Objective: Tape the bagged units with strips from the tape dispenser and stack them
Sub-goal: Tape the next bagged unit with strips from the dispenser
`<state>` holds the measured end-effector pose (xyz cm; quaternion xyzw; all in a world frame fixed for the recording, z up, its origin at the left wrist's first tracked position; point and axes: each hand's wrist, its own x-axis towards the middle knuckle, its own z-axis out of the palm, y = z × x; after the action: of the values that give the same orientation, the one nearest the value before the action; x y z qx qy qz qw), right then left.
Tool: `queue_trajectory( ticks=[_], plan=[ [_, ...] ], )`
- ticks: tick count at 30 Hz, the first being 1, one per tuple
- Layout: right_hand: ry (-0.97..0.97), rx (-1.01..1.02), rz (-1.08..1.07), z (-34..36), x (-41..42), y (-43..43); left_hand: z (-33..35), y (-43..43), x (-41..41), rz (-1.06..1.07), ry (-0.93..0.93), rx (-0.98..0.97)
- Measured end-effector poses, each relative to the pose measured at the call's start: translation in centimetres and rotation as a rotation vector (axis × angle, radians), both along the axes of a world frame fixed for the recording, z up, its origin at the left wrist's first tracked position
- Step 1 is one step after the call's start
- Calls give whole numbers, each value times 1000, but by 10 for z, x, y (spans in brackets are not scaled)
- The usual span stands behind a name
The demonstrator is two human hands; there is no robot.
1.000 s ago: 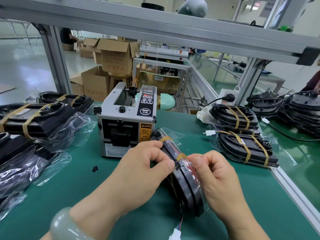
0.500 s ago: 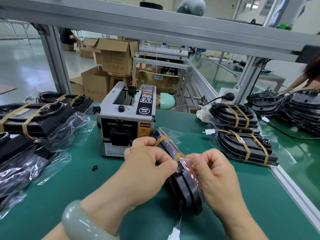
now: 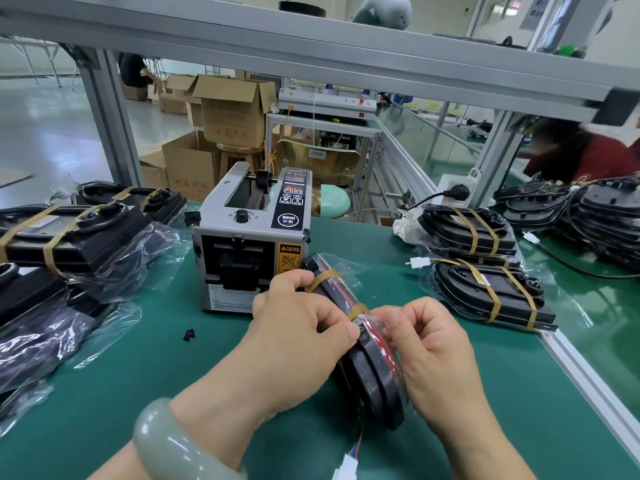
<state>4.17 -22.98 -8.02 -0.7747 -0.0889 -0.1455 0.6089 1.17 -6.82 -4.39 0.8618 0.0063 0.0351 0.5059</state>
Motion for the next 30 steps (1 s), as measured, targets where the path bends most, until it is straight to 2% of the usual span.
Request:
queue_trajectory(
  ticks=[10, 30],
  plan=[
    [14, 22, 3, 1, -1, 1, 4, -1, -3, -14, 21, -31],
    [-1, 40, 6, -3, 2, 0, -5, -11, -7, 125, -116, 141]
  ],
)
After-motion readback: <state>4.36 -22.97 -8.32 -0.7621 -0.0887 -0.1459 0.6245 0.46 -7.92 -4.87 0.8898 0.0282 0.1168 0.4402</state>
